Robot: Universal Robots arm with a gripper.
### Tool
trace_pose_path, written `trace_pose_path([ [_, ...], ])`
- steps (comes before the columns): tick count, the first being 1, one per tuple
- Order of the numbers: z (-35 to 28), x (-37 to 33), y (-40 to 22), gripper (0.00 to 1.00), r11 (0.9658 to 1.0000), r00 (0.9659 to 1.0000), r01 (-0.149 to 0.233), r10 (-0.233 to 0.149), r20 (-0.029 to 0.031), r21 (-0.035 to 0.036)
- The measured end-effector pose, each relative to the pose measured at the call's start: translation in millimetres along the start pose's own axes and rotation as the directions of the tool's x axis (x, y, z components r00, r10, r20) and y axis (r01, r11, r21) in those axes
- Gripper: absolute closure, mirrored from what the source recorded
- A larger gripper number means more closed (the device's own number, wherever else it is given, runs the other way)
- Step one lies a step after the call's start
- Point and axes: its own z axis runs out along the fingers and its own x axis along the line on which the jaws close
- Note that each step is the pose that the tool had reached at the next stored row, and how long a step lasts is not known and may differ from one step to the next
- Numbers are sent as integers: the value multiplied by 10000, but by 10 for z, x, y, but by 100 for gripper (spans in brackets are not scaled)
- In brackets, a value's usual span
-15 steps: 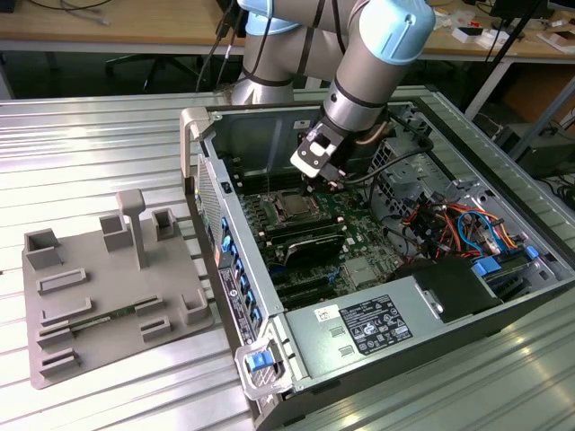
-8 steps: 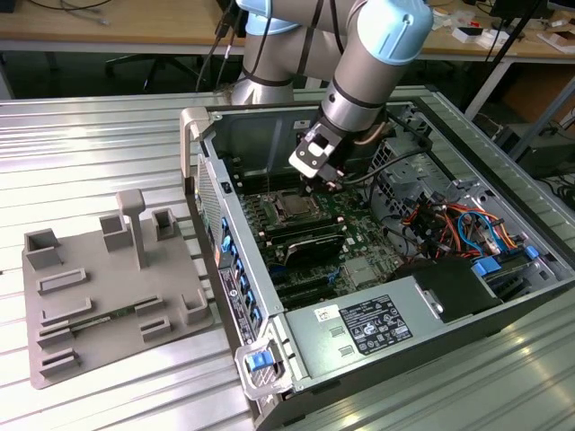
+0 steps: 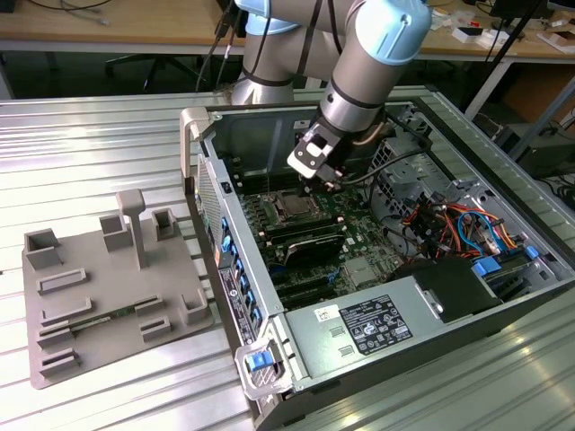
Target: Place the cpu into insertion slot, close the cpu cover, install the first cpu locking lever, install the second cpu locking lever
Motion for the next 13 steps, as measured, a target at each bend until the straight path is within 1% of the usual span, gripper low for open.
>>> trace_pose_path([
  [13,5,3,-31,89,10000,10000,-1,1,-1,0],
])
